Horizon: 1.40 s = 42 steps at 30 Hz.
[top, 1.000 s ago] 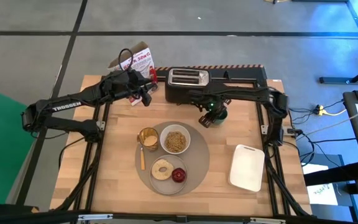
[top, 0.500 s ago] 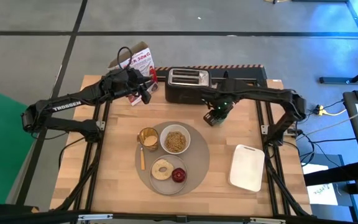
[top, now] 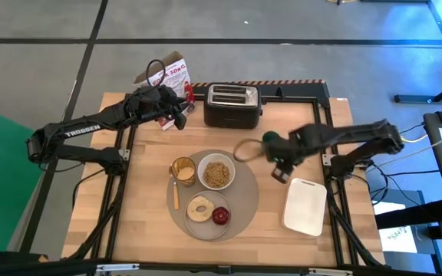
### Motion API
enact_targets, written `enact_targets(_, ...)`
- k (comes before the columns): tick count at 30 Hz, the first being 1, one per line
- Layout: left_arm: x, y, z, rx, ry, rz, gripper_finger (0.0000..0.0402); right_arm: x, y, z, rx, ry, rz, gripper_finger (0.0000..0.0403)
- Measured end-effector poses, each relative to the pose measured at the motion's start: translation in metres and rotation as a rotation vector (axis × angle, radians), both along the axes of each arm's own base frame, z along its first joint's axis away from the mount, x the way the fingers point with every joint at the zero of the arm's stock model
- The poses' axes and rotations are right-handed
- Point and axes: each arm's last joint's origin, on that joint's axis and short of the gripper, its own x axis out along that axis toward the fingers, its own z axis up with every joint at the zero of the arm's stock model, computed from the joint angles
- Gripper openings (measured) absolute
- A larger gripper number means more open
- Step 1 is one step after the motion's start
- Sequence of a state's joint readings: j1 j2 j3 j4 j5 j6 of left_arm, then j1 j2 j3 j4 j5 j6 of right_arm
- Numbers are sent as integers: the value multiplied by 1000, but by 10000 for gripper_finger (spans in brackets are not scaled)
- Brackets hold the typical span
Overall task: Arrange a breakfast setting
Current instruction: Adjust the white bin
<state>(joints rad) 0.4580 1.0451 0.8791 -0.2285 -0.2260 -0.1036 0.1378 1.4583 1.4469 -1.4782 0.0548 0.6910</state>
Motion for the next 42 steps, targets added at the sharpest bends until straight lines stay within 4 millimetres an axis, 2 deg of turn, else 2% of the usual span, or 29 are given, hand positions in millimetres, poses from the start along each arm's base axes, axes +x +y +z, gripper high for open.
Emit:
enact_targets(5, 1, 0, -1, -2, 4, 0, 89, -43, 17, -50, 37, 40, 71, 179)
enact_targets(9, 4, 2, -2, 3, -5, 1, 89, -68, 17, -84, 84, 13, 109, 179)
enact_targets(15, 8, 3, -5, -32, -18, 12, 89, -85, 13, -112, 89, 71, 126, 179)
enact_targets(20, 15, 6, -12, -74, -20, 23, 89, -87, 12, -132, 70, 75, 260, 160)
enact_targets(23, 20, 6, -17, -98, -13, 24, 89, -88, 11, -139, 67, 84, 311, 111)
enact_targets(27, 26, 3, -22, -106, 5, 8, 89, -93, 10, -140, 61, 129, 369, 18)
enact_targets(31, 29, 3, -25, -113, 20, 6, 89, -97, 13, -140, 73, 162, 442, 20)
enact_targets(34, 29, 3, -25, -110, 20, 12, 89, -100, 22, -140, 111, 159, 523, 7)
enact_targets(42, 28, 3, -25, -119, 10, 36, 89, -106, 48, -140, 185, 136, 566, 4)
